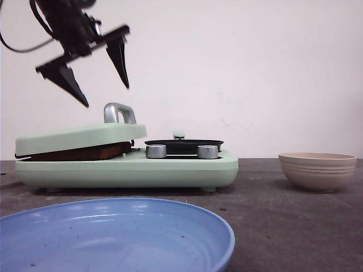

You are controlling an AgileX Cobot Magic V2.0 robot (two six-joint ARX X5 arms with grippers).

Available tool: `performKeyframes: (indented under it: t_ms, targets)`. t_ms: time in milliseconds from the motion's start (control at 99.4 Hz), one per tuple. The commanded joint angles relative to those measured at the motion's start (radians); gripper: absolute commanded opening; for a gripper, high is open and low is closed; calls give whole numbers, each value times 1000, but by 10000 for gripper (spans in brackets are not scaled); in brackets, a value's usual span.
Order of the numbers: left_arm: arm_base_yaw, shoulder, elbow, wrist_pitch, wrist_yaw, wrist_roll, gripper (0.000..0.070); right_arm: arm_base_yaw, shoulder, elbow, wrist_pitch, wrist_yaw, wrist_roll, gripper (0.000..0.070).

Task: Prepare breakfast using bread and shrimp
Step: 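Swing the lid down over the bread with the left gripper and release, then reach the right gripper to the cream shrimp bowl and grasp its rim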

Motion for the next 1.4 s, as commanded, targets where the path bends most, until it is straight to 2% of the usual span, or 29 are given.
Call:
performKeyframes:
  t_ms: [0, 111, 211, 231, 342, 503, 634, 744, 825, 925, 1056, 1146, 1197, 1317, 1388]
  targets:
    - [-1, -57, 26, 28, -3, 2, 486, 5, 0, 5, 2, 0, 10, 1]
    - [2, -168, 26, 79, -16, -5, 277, 4, 0, 5, 2, 3, 10, 1]
    - [-5, -289, 26, 113, -22, 6, 31, 4, 2, 5, 5, 40, 10, 1]
    - [-8, -306, 26, 114, -22, 12, 0, 5, 3, 5, 6, 52, 10, 1]
    - [-35, -424, 26, 97, -24, 53, 0, 4, 25, 5, 38, 109, 1, 1]
    - [-87, -575, 26, 18, -94, 133, 0, -1, 105, 5, 135, 157, -70, 1]
    - [-142, -677, 25, -99, -151, 204, 0, -37, 199, 5, 199, 138, -39, 1]
    - [-168, -755, 21, -184, -179, 207, 0, -101, 278, 16, 208, 67, -2, 1]
    - [-173, -812, 19, -219, -184, 206, 0, -181, 350, 45, 184, -15, 0, 1]
    - [-173, -882, 19, -232, -190, 196, 0, -322, 448, 104, 134, -154, -15, 1]
    - [-173, -960, 19, -242, -211, 196, 0, -538, 609, 203, 48, -394, -65, 1]
    - [-173, -999, 19, -266, -250, 196, 0, -653, 724, 265, -29, -457, -109, 9]
    - [-173, -1015, 19, -282, -263, 196, 0, -702, 788, 293, -68, -467, -138, 51]
    - [-173, -1043, 19, -307, -267, 196, 0, -777, 922, 319, -97, -472, -154, 242]
    - [-173, -1052, 19, -308, -267, 196, 0, -807, 990, 319, -96, -472, -154, 260]
